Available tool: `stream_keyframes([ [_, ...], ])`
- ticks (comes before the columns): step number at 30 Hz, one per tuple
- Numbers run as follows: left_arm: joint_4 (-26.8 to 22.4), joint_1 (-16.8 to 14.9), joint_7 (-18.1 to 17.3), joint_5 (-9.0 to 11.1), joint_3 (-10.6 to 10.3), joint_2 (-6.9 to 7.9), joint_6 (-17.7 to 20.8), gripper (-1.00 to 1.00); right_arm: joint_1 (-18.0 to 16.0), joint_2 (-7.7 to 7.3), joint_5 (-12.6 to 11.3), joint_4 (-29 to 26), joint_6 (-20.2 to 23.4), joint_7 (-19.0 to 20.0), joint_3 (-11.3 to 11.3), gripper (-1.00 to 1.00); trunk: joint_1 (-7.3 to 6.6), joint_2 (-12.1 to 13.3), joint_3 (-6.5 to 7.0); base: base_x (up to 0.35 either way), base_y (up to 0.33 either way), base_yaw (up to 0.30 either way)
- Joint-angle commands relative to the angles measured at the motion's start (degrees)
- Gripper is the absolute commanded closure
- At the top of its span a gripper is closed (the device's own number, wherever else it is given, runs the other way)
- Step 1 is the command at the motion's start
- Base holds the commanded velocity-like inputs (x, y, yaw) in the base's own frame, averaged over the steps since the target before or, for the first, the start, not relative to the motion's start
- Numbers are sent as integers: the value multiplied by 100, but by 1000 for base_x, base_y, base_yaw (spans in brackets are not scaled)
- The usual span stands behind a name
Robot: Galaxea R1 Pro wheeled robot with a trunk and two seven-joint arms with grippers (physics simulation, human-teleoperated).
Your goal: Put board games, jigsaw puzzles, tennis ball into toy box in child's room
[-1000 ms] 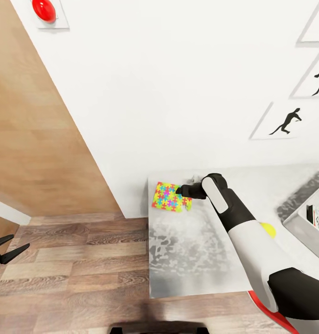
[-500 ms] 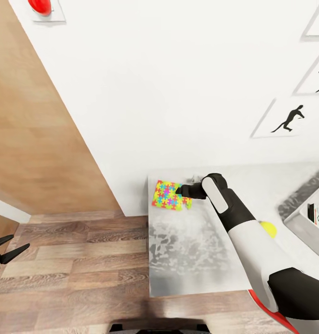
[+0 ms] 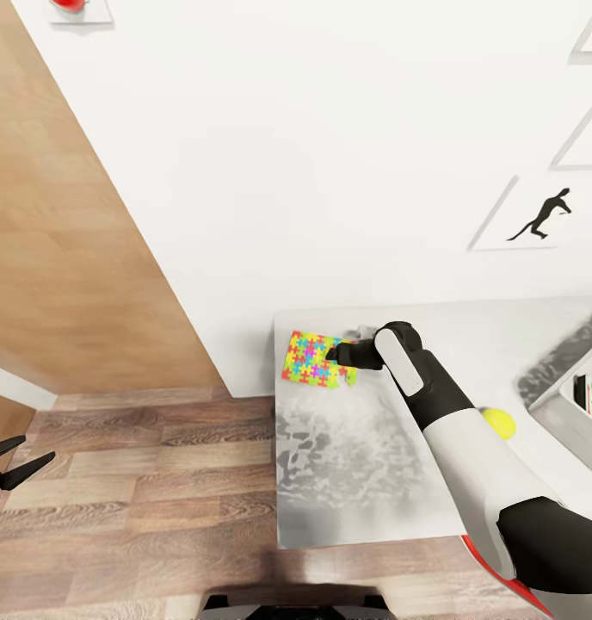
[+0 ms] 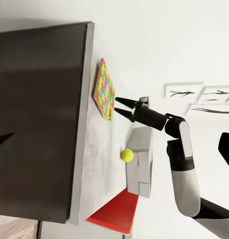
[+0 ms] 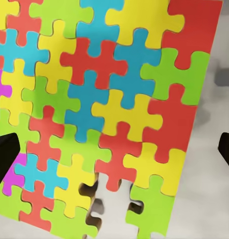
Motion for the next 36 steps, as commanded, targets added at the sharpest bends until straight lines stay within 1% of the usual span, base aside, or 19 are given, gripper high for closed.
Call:
stream_keyframes([
  [1, 0, -2, -6, 20, -4, 2, 55, -100, -5, -1, -58, -4, 9, -60, 8, -100, 3, -10, -15, 0, 0, 0],
  [16, 0, -2, -6, 17, -6, 2, 55, -100, -5, 0, -58, -4, 9, -64, 8, -100, 3, -10, -113, 0, 0, 0],
  [36, 0, -2, -10, 17, -1, 7, 55, -100, -5, 9, -53, -22, 9, -68, 8, -100, 3, -10, -122, 0, 73, 0],
])
